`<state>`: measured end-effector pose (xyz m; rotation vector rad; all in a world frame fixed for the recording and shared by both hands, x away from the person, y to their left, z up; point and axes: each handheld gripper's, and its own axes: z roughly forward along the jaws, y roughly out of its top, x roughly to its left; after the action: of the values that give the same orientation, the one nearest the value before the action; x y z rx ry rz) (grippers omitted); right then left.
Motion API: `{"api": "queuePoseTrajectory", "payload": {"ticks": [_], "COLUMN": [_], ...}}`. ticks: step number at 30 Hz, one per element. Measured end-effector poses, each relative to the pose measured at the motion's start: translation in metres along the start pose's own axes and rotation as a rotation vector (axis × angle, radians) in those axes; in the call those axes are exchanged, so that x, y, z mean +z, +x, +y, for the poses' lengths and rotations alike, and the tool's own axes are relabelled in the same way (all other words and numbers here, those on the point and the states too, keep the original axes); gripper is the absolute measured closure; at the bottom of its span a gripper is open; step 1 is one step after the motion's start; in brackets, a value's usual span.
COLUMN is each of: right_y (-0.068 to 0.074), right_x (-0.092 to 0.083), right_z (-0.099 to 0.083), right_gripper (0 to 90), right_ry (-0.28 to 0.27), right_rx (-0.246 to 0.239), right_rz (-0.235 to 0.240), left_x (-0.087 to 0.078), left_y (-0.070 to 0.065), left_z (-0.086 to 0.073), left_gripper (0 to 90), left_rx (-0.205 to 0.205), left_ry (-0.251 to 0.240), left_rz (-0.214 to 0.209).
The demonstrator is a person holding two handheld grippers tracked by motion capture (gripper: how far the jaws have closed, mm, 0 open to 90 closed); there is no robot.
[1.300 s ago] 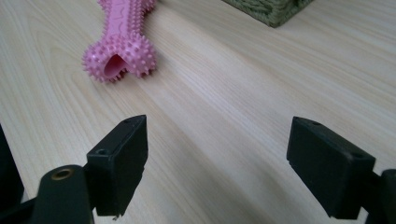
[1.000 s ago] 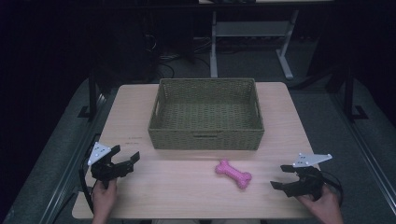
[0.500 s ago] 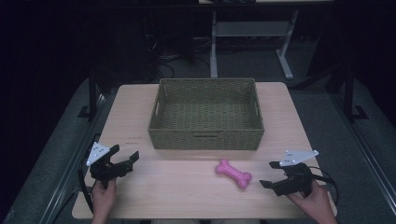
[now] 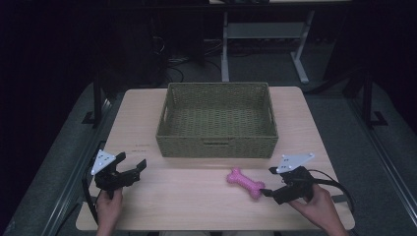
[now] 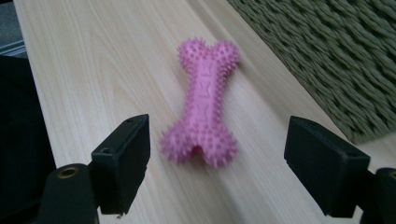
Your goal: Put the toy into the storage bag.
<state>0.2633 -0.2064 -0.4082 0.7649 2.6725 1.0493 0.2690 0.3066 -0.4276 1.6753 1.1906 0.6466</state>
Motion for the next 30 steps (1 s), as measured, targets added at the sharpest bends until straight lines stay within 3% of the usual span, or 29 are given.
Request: {"api": "queuePoseTrajectory", "payload": {"ticks": [7, 11, 20, 30], "right_y": [0.004, 0.002, -0.002, -0.002], "right_x": [0.018, 0.022, 0.028, 0.045], "right_z": [0.017, 0.019, 0.023, 0.033], "right_gripper": [23.2, 23.7, 26.5, 30.9], "right_ry": [0.036, 0.031, 0.06, 0.091], "right_rx": [-0.033, -0.023, -0.01, -0.028], "right_rz": [0.031, 0.05, 0.053, 0.064], "left_x": [-0.001, -0.001, 0.0, -0.001], "left_y": [0.001, 0.001, 0.0, 0.0], "left_z": [0.0, 0.0, 0.0, 0.0], "left_gripper": [12.8, 12.8, 12.8, 12.8], "left_rx": [-0.003, -0.002, 0.004, 0.001], "left_ry": [-0.004, -0.003, 0.001, 0.0], "left_rz": [0.002, 0.004, 0.003, 0.007]}}
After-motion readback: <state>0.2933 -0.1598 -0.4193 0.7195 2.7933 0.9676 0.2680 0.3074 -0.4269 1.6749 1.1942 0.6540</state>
